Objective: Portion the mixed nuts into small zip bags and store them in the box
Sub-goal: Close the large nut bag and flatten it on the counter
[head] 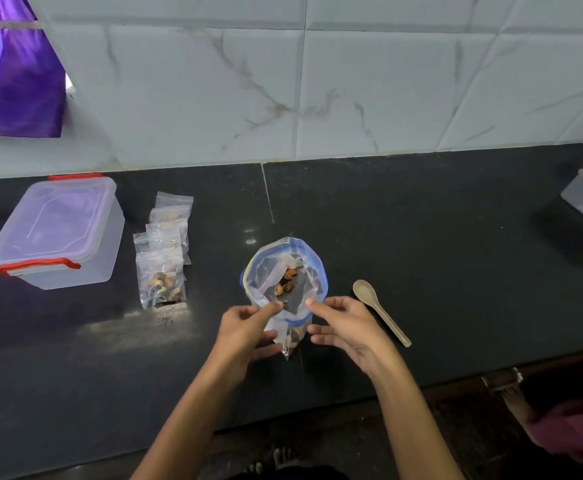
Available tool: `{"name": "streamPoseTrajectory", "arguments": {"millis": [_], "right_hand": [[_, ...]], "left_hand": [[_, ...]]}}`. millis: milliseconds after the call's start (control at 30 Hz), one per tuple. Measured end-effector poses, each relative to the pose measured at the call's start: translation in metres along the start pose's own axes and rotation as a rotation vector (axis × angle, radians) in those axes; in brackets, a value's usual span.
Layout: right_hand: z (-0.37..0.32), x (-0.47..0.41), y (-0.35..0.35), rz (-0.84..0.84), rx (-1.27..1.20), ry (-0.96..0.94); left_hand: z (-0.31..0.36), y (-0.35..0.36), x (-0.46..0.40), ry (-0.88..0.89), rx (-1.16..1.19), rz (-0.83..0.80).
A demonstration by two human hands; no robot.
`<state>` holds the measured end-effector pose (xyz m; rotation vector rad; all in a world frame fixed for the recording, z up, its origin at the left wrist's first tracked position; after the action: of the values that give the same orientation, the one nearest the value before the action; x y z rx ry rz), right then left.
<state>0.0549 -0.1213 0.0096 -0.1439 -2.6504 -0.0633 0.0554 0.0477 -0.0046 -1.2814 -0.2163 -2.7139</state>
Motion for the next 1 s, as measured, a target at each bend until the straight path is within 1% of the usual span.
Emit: {"name": "streamPoseTrajectory", "arguments": {"millis": [33, 100, 167, 200, 233, 300, 333, 400, 467, 500, 567, 633, 700, 767, 833, 900, 1000], "right_hand": [[0.003, 0.001, 0.004, -0.024, -0.013, 0.019], [0.005, 0.002, 0.01, -0.036, -0.011, 0.016], [0.001, 0.003, 0.011, 0.002, 0.054, -0.042], [-0.005, 0.004, 0.009, 0.046, 0.177, -0.117], [-0.014, 0.005, 0.007, 0.102, 0.369, -0.221], [-0.033, 0.012, 0.013, 0.191, 0.751, -0.416], [-0.04, 0.018, 0.019, 0.217, 0.877, -0.485], [-0.045, 0.023, 0.022, 0.245, 0.969, -0.527], [-0.042, 0.022, 0.015, 0.222, 0.955, -0.492], [-0.039, 0.021, 0.009, 0.193, 0.908, -0.461], [-0.035, 0.018, -0.005, 0.142, 0.704, -0.378], [-0.038, 0.008, -0.02, 0.15, 0.503, -0.329], [-0.048, -0.014, -0.032, 0.161, 0.424, -0.313], [-0.058, -0.042, -0.031, 0.106, 0.351, -0.25], [-0.065, -0.067, -0.022, 0.018, 0.327, -0.162], [-0.066, -0.082, -0.008, -0.1, 0.366, -0.058], [-0.059, -0.09, 0.015, -0.284, 0.315, 0.064]], "left_hand": [[-0.003, 0.006, 0.001, -0.013, -0.016, -0.028], [-0.003, 0.014, 0.005, 0.022, -0.011, -0.054], [0.002, 0.018, 0.011, 0.091, -0.017, -0.042], [0.006, 0.017, 0.015, 0.152, -0.069, 0.007], [0.012, 0.015, 0.02, 0.238, -0.181, 0.106], [0.026, 0.015, 0.037, 0.41, -0.51, 0.366], [0.03, 0.017, 0.046, 0.466, -0.634, 0.462], [0.033, 0.018, 0.051, 0.472, -0.751, 0.539], [0.032, 0.014, 0.05, 0.436, -0.778, 0.519], [0.032, 0.01, 0.049, 0.426, -0.764, 0.493], [0.037, -0.004, 0.048, 0.394, -0.702, 0.462], [0.053, -0.023, 0.045, 0.396, -0.673, 0.508], [0.081, -0.034, 0.032, 0.439, -0.692, 0.529], [0.109, -0.029, 0.012, 0.459, -0.696, 0.412], [0.125, -0.017, -0.013, 0.389, -0.621, 0.249], [0.123, -0.006, -0.036, 0.204, -0.584, 0.113], [0.095, 0.021, -0.048, -0.117, -0.555, -0.211]]}}
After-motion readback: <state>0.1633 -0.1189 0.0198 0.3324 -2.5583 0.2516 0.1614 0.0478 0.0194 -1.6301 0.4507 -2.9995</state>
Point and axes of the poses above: each hand's wrist, its own x-axis away from the middle knuckle, its own y-axis out of the palm, z = x × y, the point moved 9 cm from there along -x, towards the middle knuckle, and after that the axes turned 12 degrees about -y, right-handed, at the moved point
